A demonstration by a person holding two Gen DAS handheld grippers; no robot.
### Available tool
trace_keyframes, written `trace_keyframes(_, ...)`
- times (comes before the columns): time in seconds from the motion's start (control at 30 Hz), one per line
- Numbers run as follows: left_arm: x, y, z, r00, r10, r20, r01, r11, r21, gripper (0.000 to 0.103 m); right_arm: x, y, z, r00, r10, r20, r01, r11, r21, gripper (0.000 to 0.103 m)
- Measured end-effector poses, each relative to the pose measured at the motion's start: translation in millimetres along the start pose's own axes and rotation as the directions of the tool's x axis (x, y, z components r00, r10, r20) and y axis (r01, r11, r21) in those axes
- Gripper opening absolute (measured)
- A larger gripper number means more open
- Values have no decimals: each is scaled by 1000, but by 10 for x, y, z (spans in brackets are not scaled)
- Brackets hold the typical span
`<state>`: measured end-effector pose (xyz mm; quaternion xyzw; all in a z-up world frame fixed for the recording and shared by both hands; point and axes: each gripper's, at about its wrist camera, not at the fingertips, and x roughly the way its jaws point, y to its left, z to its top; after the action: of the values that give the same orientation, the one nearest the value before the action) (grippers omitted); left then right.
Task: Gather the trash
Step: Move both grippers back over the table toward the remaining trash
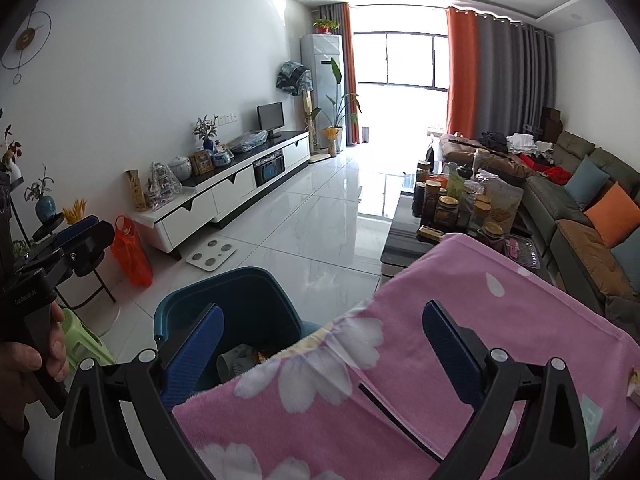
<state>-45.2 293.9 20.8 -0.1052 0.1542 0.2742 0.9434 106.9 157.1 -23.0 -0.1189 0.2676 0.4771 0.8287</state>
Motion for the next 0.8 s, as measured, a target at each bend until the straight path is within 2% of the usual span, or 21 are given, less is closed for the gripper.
trace_keyframes(0.23, -124, -819, 26, 990, -137, -6, 138, 988, 76, 97, -748, -360, -412, 991, -101, 91, 91, 989, 114, 96)
trace_keyframes(0.4, -192, -1567, -92, 969, -247, -26, 248, 954, 168, 97, -1286, -541, -812, 960, -249, 130, 223, 956, 190, 96)
trace_keyframes(0.5, -241, -1902, -167, 943, -331, -26, 330, 925, 191, 97, -1568, -666, -1082, 929, -352, 117, 320, 920, 228, 96)
trace_keyframes(0.63, -297, -2264, -312, 898, -436, -55, 437, 872, 220, 97, -1936, -859, -1463, 879, -470, 84, 432, 857, 280, 96)
trace_keyframes(0.67, -317, -2363, -345, 882, -466, -64, 468, 854, 227, 97, -2012, -895, -1538, 866, -495, 72, 456, 841, 291, 96)
trace_keyframes(0.8, -376, -2715, -497, 839, -534, -102, 541, 802, 252, 97, -2271, -1044, -1822, 824, -566, 30, 525, 783, 334, 96)
